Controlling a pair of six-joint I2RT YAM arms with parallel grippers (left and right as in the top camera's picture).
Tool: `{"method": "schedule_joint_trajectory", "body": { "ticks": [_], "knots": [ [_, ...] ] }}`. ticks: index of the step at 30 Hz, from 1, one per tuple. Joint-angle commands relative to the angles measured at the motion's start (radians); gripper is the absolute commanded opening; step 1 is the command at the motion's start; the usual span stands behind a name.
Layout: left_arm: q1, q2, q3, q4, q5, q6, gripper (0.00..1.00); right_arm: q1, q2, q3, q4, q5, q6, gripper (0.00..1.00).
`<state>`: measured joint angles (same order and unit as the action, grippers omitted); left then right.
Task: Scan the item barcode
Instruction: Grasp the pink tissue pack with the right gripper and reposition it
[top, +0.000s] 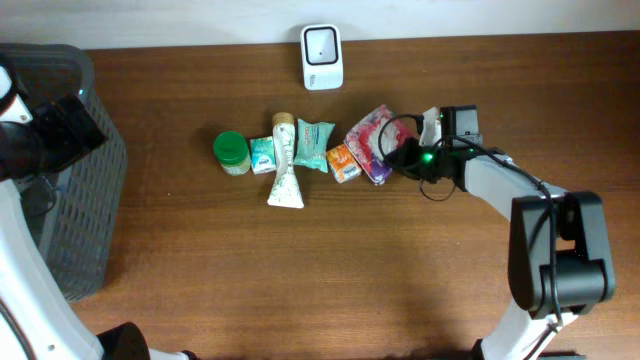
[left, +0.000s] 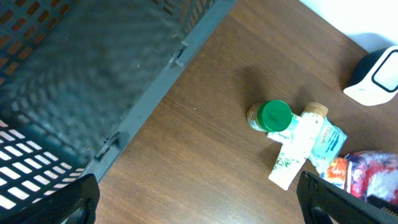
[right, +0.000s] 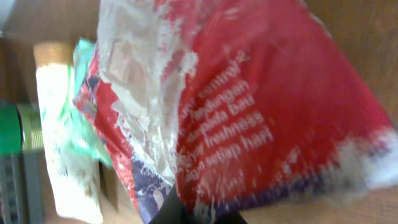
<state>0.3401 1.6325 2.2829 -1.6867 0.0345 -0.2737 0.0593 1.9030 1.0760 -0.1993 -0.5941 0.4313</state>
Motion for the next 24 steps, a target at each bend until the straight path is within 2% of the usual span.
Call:
{"method": "schedule_joint_trajectory", "body": {
  "ticks": [1,3,6,7,8,9,10,11,13,16,19,21,24],
  "knots": [
    [0.005,-0.01,0.002,-0.001,0.004,-0.006,0.99,-0.007,-0.167,-0.008,-0.119,-0.054,-0.229,0.04],
    [0.005,-0.01,0.002,-0.002,0.004,-0.006,0.99,-0.007,-0.279,-0.008,-0.24,-0.087,-0.421,0.04],
    [0.005,-0.01,0.002,-0.002,0.004,-0.006,0.99,-0.006,-0.356,-0.008,-0.407,-0.087,-0.607,0.04],
    [0.005,-0.01,0.002,-0.002,0.004,-0.006,0.99,-0.008,-0.349,-0.008,-0.48,-0.018,-0.615,0.04],
    [0.005,-0.01,0.002,-0.001,0.004,-0.006,0.99,-0.008,-0.34,-0.008,-0.5,0.061,-0.568,0.1],
    [0.005,-0.01,0.002,-0.001,0.004,-0.006,0.99,-0.008,-0.33,-0.008,-0.499,0.192,-0.438,0.39],
    [0.005,-0.01,0.002,-0.002,0.004,-0.006,0.99,-0.009,-0.33,-0.008,-0.493,0.246,-0.366,0.65],
    [0.005,-0.01,0.002,-0.001,0.004,-0.006,0.99,-0.01,-0.33,-0.008,-0.48,0.248,-0.339,0.84],
    [0.005,-0.01,0.002,-0.002,0.004,-0.006,0.99,-0.012,-0.33,-0.008,-0.454,0.248,-0.277,0.98],
    [0.005,-0.01,0.002,-0.001,0.004,-0.006,0.99,-0.047,-0.329,-0.01,-0.443,0.251,-0.133,0.99],
    [0.005,-0.01,0.002,-0.002,0.004,-0.006,0.99,-0.011,-0.325,-0.013,-0.476,0.24,-0.146,0.99],
    [0.005,-0.01,0.002,-0.002,0.004,-0.006,0.99,0.082,-0.325,-0.013,-0.474,0.269,-0.19,0.99],
    [0.005,-0.01,0.002,-0.002,0.004,-0.006,0.99,0.194,-0.325,-0.013,-0.474,0.435,-0.149,0.99]
  ]
}}
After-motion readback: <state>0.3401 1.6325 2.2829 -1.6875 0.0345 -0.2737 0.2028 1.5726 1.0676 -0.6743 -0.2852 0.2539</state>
